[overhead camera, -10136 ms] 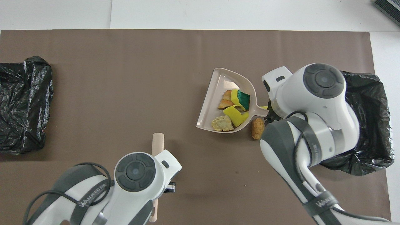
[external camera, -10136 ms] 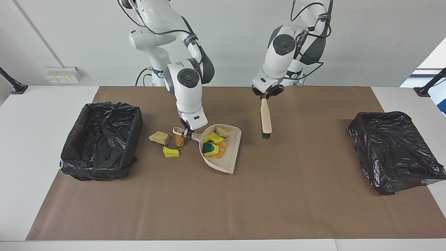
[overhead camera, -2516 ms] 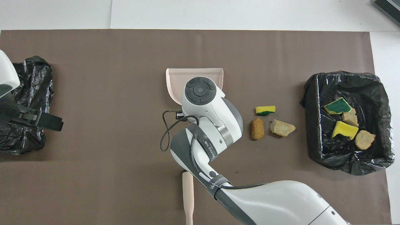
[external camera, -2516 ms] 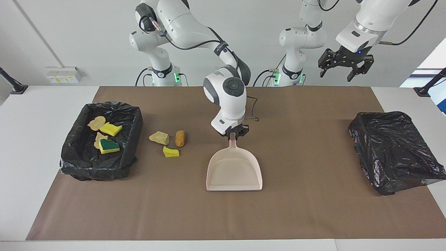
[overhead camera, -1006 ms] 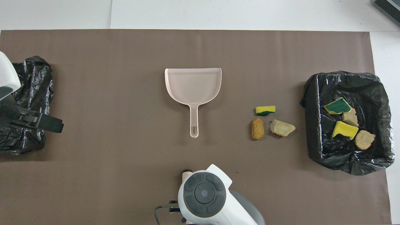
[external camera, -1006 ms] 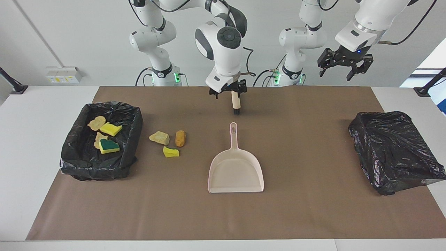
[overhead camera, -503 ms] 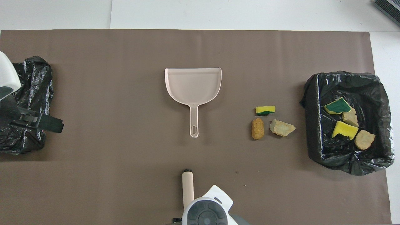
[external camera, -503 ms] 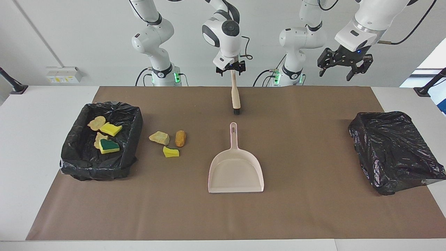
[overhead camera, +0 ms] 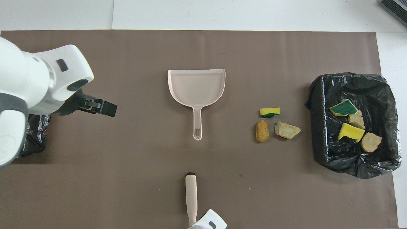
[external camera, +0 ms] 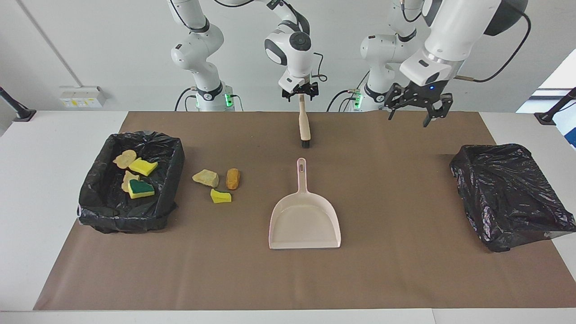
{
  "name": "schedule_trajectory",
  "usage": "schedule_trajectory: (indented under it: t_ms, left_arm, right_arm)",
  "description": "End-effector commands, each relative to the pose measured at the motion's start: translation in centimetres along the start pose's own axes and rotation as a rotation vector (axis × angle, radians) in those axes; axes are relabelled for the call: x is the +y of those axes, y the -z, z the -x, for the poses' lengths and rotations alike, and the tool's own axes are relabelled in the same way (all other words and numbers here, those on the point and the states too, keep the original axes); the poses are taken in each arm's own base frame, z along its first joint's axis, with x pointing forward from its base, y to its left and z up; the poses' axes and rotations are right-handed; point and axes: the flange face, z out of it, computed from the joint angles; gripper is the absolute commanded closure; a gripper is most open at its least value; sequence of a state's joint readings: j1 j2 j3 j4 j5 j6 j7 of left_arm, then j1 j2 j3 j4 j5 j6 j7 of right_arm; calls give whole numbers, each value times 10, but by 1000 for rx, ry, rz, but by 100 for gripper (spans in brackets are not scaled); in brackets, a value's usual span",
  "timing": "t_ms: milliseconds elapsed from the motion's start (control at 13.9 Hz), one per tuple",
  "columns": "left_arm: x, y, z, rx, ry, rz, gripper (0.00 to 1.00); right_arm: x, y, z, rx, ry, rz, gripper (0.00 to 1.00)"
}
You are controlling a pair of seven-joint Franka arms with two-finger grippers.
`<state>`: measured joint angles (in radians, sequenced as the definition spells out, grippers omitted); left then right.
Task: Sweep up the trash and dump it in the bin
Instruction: 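Reach the left gripper to the dustpan handle and grasp it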
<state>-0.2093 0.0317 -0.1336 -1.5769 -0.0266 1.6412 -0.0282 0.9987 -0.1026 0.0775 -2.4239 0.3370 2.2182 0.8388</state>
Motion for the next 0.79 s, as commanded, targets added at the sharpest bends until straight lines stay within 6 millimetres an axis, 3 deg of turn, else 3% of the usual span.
schedule_trajectory:
  t_ms: [0,144,216,359,431,575,719]
  left_arm:
    - [29,-48,-14,19,-3,4,0]
    - [63,-89,-30,7,-22,12,0]
    - [80,-109,-36,2,4,17,0]
    - [129,-157,-47,5,63,23,0]
    - [145,-173,-49,14,93,29,0]
    - [176,-197,-48,22,81,38,0]
    - [188,-215,-53,41,86,48,0]
  right_arm:
    - [-3,-6,6,-1,-17,-21,5]
    - [-2,-8,7,-3,-17,-17,19]
    - [-3,-10,7,3,-14,-21,32]
    - [-1,-16,7,0,-18,-13,80]
    - [-1,-15,7,-1,-33,-10,96]
    - [-3,-16,4,-2,-60,-9,100]
    - [-5,-15,-1,4,-47,-5,100]
